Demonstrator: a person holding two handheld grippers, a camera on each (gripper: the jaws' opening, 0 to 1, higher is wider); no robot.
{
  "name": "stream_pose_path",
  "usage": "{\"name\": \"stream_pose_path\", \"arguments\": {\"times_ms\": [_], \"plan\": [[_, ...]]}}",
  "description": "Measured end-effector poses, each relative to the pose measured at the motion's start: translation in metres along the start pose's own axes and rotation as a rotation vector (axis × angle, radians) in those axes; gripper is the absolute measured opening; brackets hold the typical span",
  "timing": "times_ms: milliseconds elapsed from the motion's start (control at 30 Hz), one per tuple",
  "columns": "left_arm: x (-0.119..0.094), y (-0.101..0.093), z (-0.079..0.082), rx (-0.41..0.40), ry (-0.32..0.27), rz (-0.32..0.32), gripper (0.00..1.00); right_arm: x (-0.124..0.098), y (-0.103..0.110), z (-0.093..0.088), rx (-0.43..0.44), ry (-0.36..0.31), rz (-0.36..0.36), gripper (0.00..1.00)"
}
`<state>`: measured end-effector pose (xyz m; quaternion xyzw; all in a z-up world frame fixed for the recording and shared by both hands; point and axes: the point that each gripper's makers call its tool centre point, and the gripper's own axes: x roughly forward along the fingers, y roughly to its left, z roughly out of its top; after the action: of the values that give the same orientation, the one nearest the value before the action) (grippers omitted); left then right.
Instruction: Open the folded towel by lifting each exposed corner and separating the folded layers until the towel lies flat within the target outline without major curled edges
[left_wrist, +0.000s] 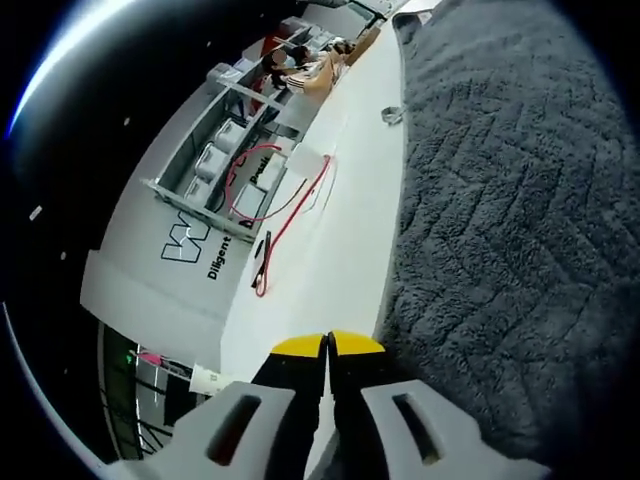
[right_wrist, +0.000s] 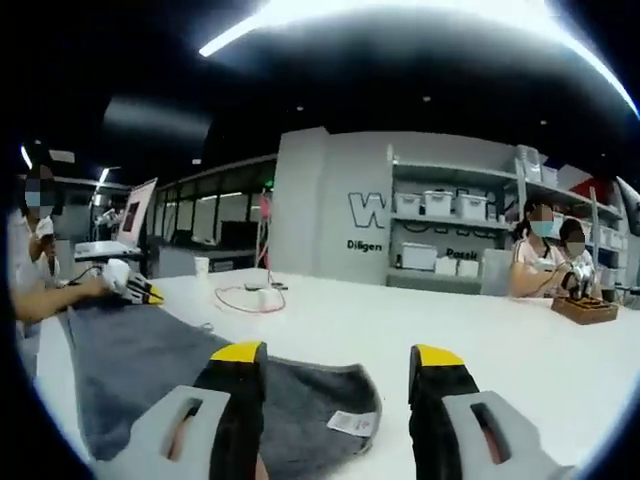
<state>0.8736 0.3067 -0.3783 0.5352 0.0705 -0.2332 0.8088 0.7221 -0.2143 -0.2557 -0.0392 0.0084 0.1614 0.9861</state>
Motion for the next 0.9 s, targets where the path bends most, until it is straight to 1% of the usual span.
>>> {"name": "stream_pose_path", "arguments": {"times_ms": [33, 67, 100, 133, 167, 200, 267, 333, 367, 400, 433, 467, 533, 567, 600, 633, 700, 767, 833, 867, 900], "plan": [[0.0, 0.0, 0.0, 0.0, -0.001, 0.0, 0.01, -0.003, 0.005, 0.004, 0.018, 0.002, 0.019, 0.6], [0.0, 0.0, 0.0, 0.003, -0.001, 0.0, 0.01, -0.006, 0.01, 0.007, 0.036, 0.004, 0.037, 0.6], [-0.001, 0.0, 0.0, -0.009, -0.008, 0.005, 0.01, -0.011, 0.008, 0.005, -0.041, 0.042, 0.018, 0.59], [-0.001, 0.0, 0.0, -0.018, -0.011, 0.006, 0.01, -0.014, 0.007, 0.003, -0.07, 0.068, 0.003, 0.59], [-0.001, 0.001, 0.0, -0.022, -0.013, 0.006, 0.01, -0.015, 0.006, 0.002, -0.088, 0.079, -0.001, 0.59], [-0.001, 0.001, 0.0, -0.026, -0.014, 0.006, 0.01, -0.018, 0.005, -0.001, -0.11, 0.099, -0.004, 0.61], [-0.002, 0.0, 0.001, -0.008, -0.011, 0.002, 0.01, -0.027, -0.004, 0.001, -0.096, 0.097, -0.016, 0.62], [-0.002, -0.001, 0.001, 0.002, -0.008, 0.002, 0.01, -0.033, -0.006, -0.001, -0.047, 0.104, -0.003, 0.61], [-0.002, -0.001, 0.002, 0.002, -0.008, 0.003, 0.01, -0.037, -0.004, -0.006, -0.026, 0.131, 0.019, 0.61], [-0.002, -0.001, 0.002, 0.002, -0.008, 0.003, 0.01, -0.039, -0.004, -0.007, -0.026, 0.141, 0.022, 0.61], [-0.002, 0.0, 0.002, -0.004, -0.012, 0.004, 0.01, -0.043, -0.003, -0.018, -0.053, 0.206, 0.036, 0.61], [-0.003, 0.0, 0.002, -0.005, -0.013, 0.004, 0.01, -0.046, -0.004, -0.024, -0.068, 0.239, 0.034, 0.6], [-0.003, -0.001, 0.002, -0.003, -0.013, 0.004, 0.01, -0.051, -0.01, -0.037, -0.14, 0.322, 0.014, 0.6], [-0.003, -0.001, 0.002, 0.001, -0.011, 0.005, 0.01, -0.053, -0.011, -0.04, -0.167, 0.347, 0.016, 0.6], [-0.004, -0.001, 0.003, 0.006, -0.01, 0.005, 0.01, -0.054, -0.008, -0.041, -0.203, 0.344, 0.036, 0.6], [-0.002, -0.001, 0.001, 0.005, -0.01, 0.004, 0.01, -0.054, -0.007, -0.04, -0.184, 0.335, 0.04, 0.6], [-0.001, 0.0, 0.001, 0.005, -0.011, 0.004, 0.01, -0.058, -0.004, -0.041, -0.162, 0.345, 0.054, 0.58], [-0.001, 0.0, 0.001, -0.003, -0.012, 0.005, 0.01, -0.061, 0.0, -0.045, -0.181, 0.373, 0.076, 0.56], [-0.001, 0.0, 0.001, -0.006, -0.013, 0.004, 0.01, -0.067, 0.006, -0.057, -0.253, 0.45, 0.115, 0.53], [-0.002, 0.0, 0.001, -0.015, -0.013, 0.004, 0.01, -0.068, 0.008, -0.061, -0.279, 0.476, 0.124, 0.51], [-0.001, 0.0, 0.001, -0.015, -0.014, 0.003, 0.01, -0.068, 0.009, -0.063, -0.369, 0.487, 0.139, 0.47]]}}
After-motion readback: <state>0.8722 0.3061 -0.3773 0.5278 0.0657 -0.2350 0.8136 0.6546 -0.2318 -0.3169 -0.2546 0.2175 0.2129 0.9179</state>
